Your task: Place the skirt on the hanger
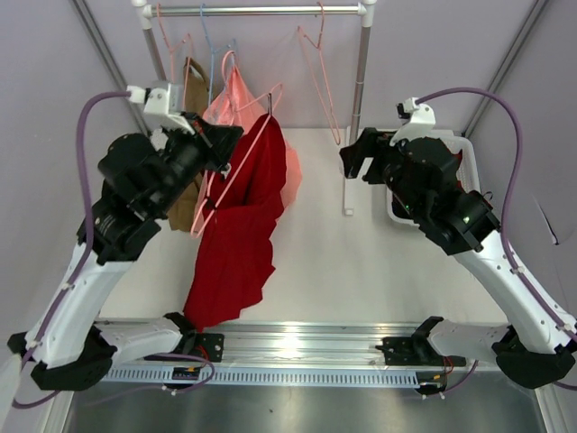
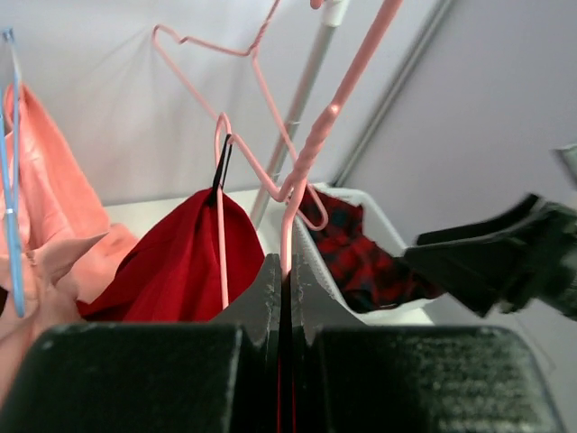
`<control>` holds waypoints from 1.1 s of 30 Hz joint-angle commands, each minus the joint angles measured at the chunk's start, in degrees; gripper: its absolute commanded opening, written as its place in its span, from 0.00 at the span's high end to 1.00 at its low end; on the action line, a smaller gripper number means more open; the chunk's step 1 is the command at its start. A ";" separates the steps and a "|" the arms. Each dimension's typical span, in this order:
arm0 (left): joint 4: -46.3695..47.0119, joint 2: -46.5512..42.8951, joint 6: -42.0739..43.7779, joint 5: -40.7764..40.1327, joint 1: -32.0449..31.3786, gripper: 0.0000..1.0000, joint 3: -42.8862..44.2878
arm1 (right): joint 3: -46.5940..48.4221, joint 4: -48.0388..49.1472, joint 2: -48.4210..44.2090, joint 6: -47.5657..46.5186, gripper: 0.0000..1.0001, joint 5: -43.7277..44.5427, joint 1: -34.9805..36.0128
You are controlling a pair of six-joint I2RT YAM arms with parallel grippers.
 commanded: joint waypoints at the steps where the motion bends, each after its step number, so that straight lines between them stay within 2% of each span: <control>1: 2.62 4.80 3.01 -4.64 0.27 1.00 8.88 | 2.91 -1.68 -1.33 0.18 0.20 -1.68 -3.78; 7: -0.54 14.40 5.66 -8.95 0.88 1.00 18.56 | 2.83 -2.39 -1.59 0.79 0.20 -5.37 -7.64; 15: 1.91 25.12 4.08 -8.70 5.54 1.00 24.73 | 2.74 -3.00 -1.24 0.53 0.19 -9.77 -11.69; 25: 3.85 37.42 2.67 -1.14 13.44 1.00 39.23 | -0.33 -2.13 -1.59 0.62 0.19 -11.09 -13.28; 29: 5.77 40.51 0.92 2.63 16.70 1.00 41.00 | -1.74 -1.25 -2.12 0.71 0.19 -11.26 -13.72; 31: 8.23 42.26 0.04 7.81 18.71 1.00 41.09 | -1.92 -1.07 -2.21 0.71 0.19 -11.44 -14.07; 33: 8.16 44.02 -1.19 8.36 20.39 1.00 43.09 | -2.09 -1.07 -2.21 0.62 0.19 -11.44 -14.24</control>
